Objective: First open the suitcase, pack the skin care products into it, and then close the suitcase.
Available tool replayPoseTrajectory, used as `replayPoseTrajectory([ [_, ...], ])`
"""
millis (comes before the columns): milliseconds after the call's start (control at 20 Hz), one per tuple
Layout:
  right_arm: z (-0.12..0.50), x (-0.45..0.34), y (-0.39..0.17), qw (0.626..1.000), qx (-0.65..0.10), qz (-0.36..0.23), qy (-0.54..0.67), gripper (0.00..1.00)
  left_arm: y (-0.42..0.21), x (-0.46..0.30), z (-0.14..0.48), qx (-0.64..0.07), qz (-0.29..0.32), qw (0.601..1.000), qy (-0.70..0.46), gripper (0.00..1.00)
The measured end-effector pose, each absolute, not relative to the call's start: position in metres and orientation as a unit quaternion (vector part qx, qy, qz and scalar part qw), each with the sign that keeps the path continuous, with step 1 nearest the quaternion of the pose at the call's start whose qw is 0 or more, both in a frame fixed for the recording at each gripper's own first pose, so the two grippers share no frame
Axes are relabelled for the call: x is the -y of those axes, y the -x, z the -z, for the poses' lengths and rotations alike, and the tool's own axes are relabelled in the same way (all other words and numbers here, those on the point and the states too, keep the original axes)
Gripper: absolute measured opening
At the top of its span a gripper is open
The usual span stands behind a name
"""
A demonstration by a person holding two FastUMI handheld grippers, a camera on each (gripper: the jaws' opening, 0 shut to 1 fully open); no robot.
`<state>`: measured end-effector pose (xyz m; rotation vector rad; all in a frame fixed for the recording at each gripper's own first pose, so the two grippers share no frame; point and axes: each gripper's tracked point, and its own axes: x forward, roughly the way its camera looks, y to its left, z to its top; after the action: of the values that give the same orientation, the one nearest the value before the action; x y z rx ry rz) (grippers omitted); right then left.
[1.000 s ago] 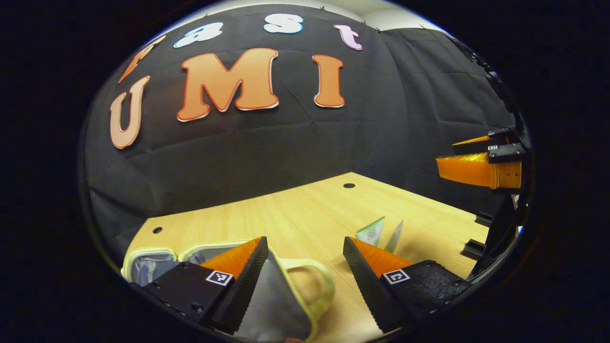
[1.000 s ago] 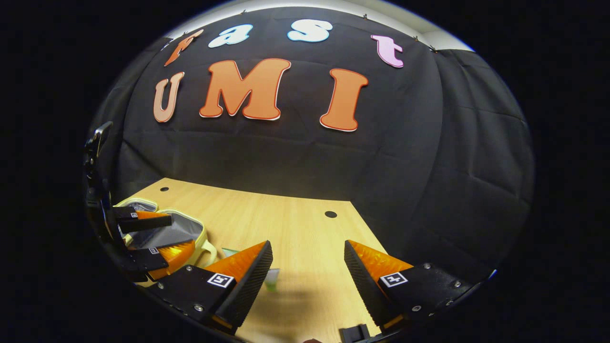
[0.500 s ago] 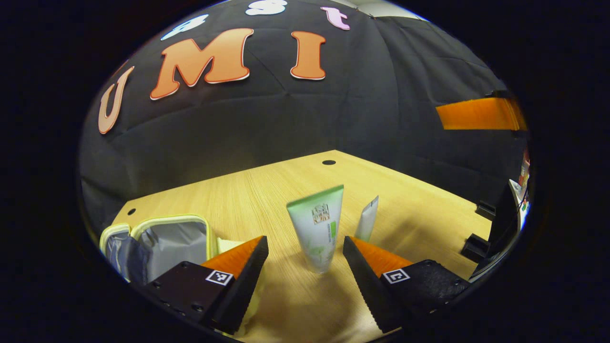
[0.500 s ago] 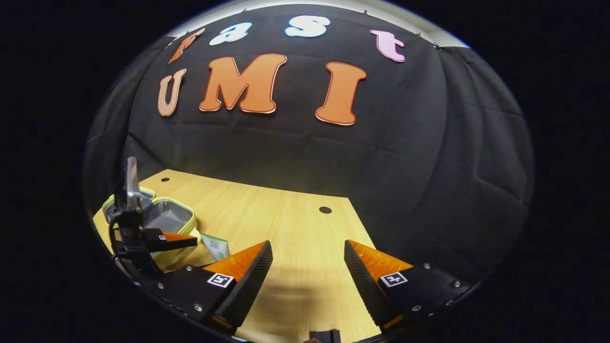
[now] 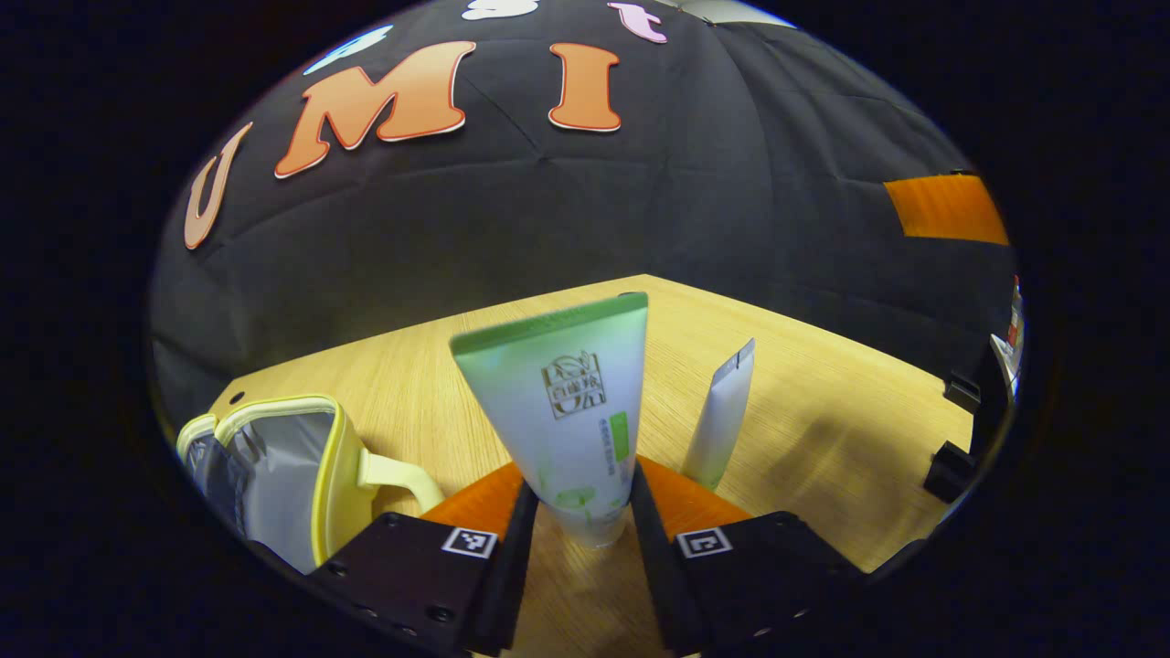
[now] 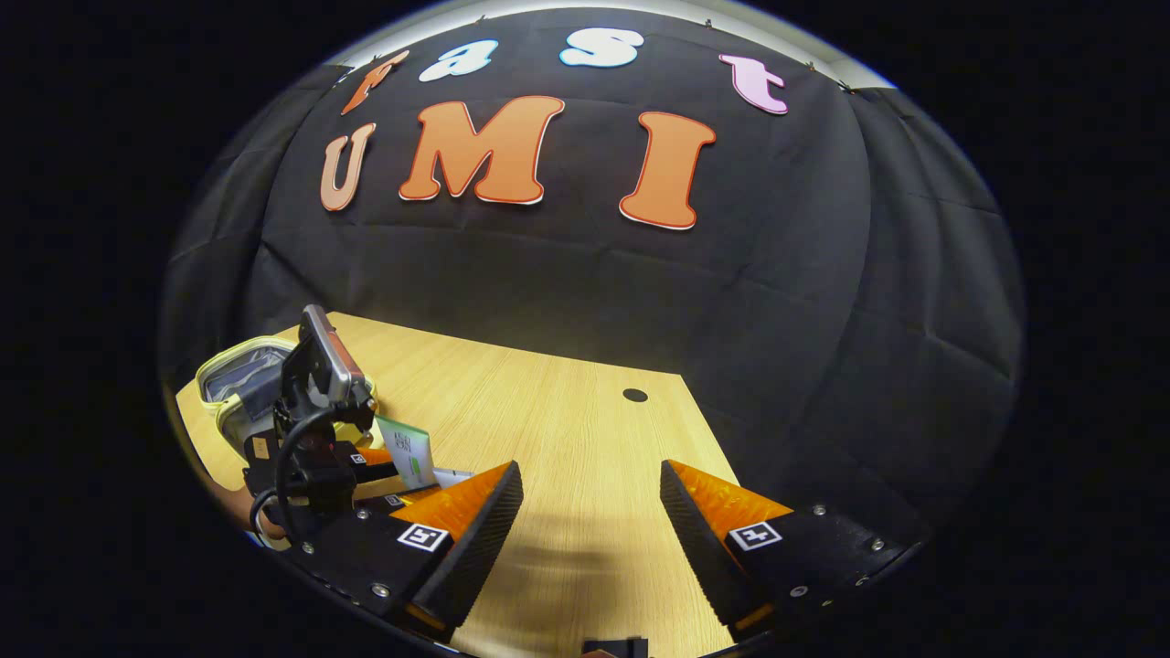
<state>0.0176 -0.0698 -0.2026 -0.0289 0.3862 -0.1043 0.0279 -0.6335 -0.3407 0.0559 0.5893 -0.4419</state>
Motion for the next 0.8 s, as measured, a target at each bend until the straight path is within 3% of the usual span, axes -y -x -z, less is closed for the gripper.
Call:
replayPoseTrajectory([
  [50,0.206,0.070,-0.016,0.980,-0.194,0.050,0.013,0.96,-0.027,0.633,0.340,-0.289,0.218,0.932,-0.029,0.57],
  [100,0.208,0.070,-0.016,0.979,-0.198,0.046,0.010,0.96,-0.025,0.632,0.337,-0.293,0.219,0.930,-0.030,0.51],
  [300,0.217,0.062,-0.019,0.977,-0.212,0.026,0.002,0.96,-0.023,0.613,0.313,-0.293,0.203,0.934,-0.030,0.51],
  [800,0.263,0.006,-0.030,0.963,-0.258,-0.076,-0.005,0.96,-0.047,0.530,0.210,-0.263,0.106,0.959,-0.015,0.51],
])
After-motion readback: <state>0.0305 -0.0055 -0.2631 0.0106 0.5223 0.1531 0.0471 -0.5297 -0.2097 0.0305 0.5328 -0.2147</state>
